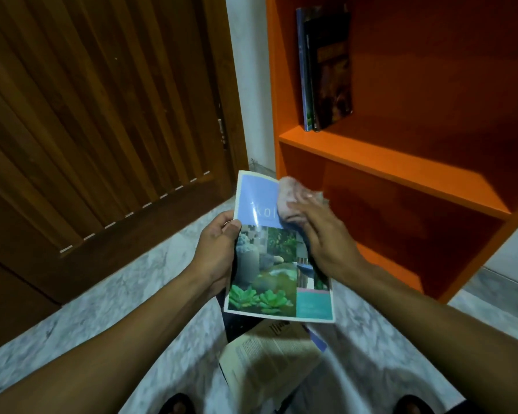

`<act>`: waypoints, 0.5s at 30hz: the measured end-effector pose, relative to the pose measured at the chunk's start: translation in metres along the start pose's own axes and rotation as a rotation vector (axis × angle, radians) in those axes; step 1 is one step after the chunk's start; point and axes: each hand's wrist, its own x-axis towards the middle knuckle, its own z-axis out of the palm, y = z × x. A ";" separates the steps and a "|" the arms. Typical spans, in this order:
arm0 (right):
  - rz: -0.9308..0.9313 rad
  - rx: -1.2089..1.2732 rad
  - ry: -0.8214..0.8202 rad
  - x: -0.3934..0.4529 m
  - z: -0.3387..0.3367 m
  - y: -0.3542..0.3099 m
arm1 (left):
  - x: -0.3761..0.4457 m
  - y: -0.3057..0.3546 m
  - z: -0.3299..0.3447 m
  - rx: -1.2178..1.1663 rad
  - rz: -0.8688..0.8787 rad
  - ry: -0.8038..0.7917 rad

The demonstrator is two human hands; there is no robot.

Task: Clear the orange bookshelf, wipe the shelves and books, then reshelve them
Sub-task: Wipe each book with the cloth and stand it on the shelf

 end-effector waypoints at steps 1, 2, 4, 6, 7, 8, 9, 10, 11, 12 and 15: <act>-0.005 0.041 -0.029 -0.007 0.007 -0.002 | 0.003 0.001 -0.002 -0.030 -0.010 0.011; -0.016 0.085 -0.062 -0.013 0.012 -0.006 | 0.006 0.001 -0.005 -0.058 -0.021 0.029; -0.045 0.150 -0.128 -0.022 0.017 -0.013 | 0.014 0.003 -0.014 -0.121 -0.064 0.083; -0.078 0.184 -0.192 -0.030 0.020 -0.020 | 0.021 0.007 -0.025 -0.186 -0.131 0.145; -0.086 0.191 -0.226 -0.033 0.021 -0.022 | 0.023 0.008 -0.031 -0.216 -0.166 0.173; -0.084 0.195 -0.261 -0.035 0.023 -0.023 | 0.024 0.010 -0.036 -0.239 -0.198 0.200; -0.087 0.188 -0.298 -0.037 0.025 -0.023 | 0.026 0.010 -0.042 -0.253 -0.217 0.227; -0.098 0.170 -0.335 -0.039 0.026 -0.023 | 0.026 0.012 -0.047 -0.256 -0.228 0.252; -0.115 0.148 -0.376 -0.042 0.028 -0.024 | 0.027 0.014 -0.052 -0.260 -0.231 0.269; -0.127 0.136 -0.420 -0.044 0.028 -0.025 | 0.027 0.015 -0.055 -0.257 -0.227 0.272; -0.130 0.157 -0.559 -0.049 0.027 -0.037 | 0.030 0.022 -0.063 -0.192 -0.182 0.290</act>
